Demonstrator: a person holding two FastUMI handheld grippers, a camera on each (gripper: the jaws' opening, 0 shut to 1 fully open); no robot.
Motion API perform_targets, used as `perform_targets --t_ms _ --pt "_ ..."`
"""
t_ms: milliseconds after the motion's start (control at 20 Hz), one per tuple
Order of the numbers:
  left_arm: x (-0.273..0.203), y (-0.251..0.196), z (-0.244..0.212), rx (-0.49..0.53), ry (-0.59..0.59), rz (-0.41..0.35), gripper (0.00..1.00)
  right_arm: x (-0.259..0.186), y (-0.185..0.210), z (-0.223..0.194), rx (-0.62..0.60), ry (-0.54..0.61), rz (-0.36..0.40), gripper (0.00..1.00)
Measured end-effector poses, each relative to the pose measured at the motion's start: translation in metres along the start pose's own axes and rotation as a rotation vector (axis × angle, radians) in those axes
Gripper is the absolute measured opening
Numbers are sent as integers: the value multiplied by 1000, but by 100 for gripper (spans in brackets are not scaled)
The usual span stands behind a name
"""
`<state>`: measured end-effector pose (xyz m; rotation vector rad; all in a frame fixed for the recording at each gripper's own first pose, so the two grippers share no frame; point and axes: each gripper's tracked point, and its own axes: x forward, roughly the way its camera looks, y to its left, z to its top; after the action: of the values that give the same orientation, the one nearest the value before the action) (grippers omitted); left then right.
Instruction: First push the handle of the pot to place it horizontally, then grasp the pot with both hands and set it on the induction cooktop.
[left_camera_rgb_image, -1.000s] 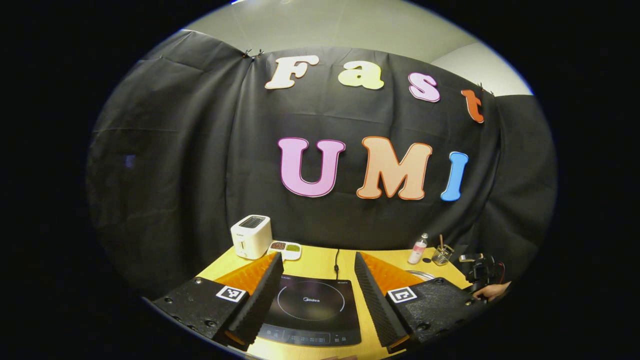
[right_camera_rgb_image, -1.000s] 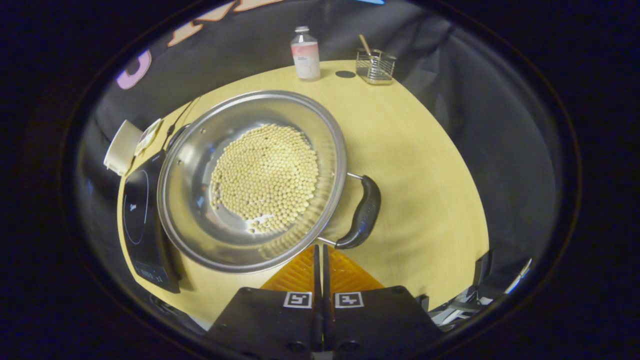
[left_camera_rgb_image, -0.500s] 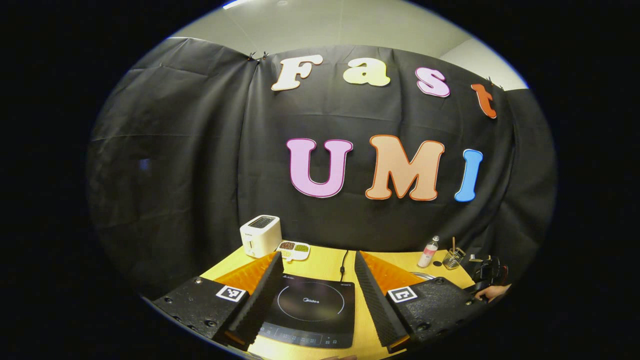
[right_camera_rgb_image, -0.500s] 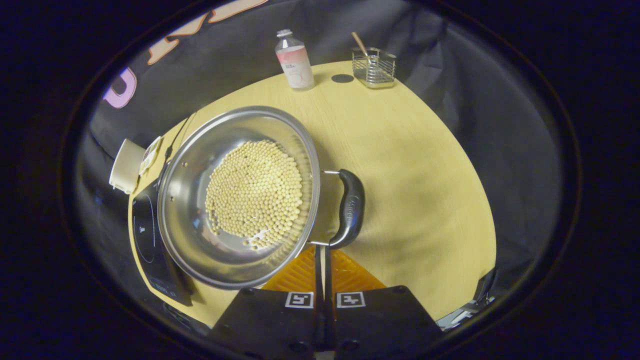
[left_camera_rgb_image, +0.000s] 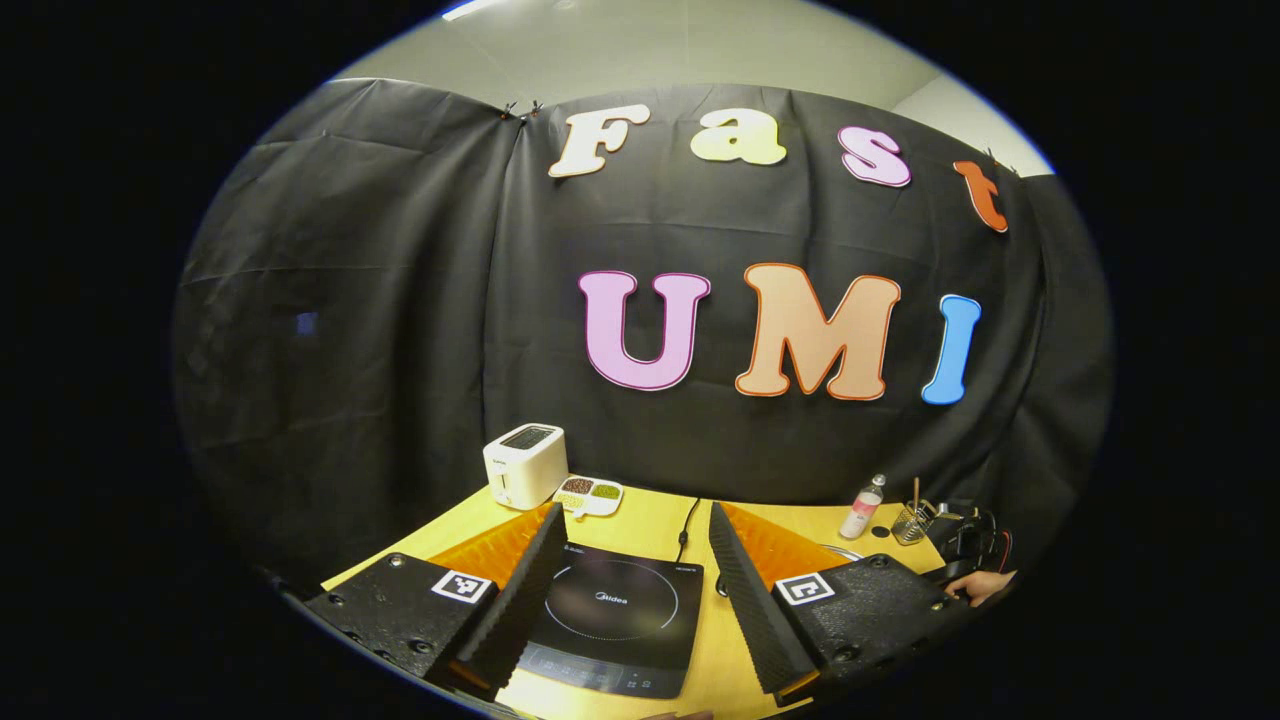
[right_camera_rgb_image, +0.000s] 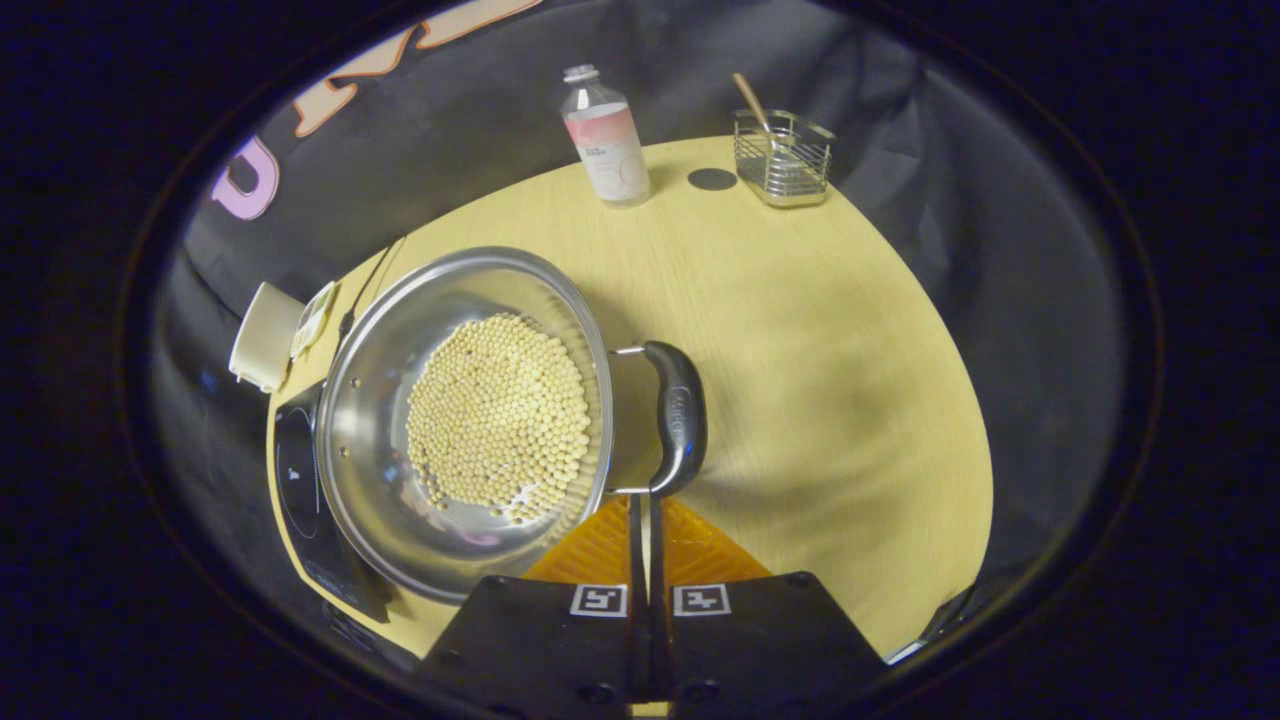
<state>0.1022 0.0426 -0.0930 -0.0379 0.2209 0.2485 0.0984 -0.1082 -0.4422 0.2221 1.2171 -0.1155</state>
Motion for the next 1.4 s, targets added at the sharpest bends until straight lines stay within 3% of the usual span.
perform_targets --t_ms 100,200,250,350,550,600,650,800,850,1000,1050,1150,1400 --pt "4 -12 -1 4 4 -5 83 4 -1 1 -3 -5 19 3" --pt "8 -25 -3 0 16 -11 93 1 -4 5 -5 -13 36 3" --pt "9 -32 -5 -2 25 -12 83 1 -5 6 -14 -19 42 0" --pt "12 -44 -7 -2 32 -15 88 0 -6 6 -56 -39 49 3" --pt "18 -66 -12 16 43 -32 83 -15 -4 9 -138 -108 62 3" --pt "21 -73 -13 17 51 -45 88 -22 -1 11 -153 -132 67 3" --pt "24 -79 -16 19 56 -61 84 -31 2 14 -170 -161 68 3" --pt "36 -94 -24 26 78 -122 83 -59 6 29 -193 -260 55 3" --pt "43 -99 -22 22 70 -141 88 -70 10 33 -191 -292 61 0" --pt "57 -106 -31 -6 93 -193 84 -115 24 53 -169 -429 81 3" --pt "62 -108 -33 -12 97 -212 88 -133 28 59 -167 -486 86 0" --pt "75 -108 -44 -6 113 -240 88 -151 28 68 -200 -562 50 0" --pt "99 -112 -97 -31 251 -306 88 -140 26 62 -210 -528 -64 3"
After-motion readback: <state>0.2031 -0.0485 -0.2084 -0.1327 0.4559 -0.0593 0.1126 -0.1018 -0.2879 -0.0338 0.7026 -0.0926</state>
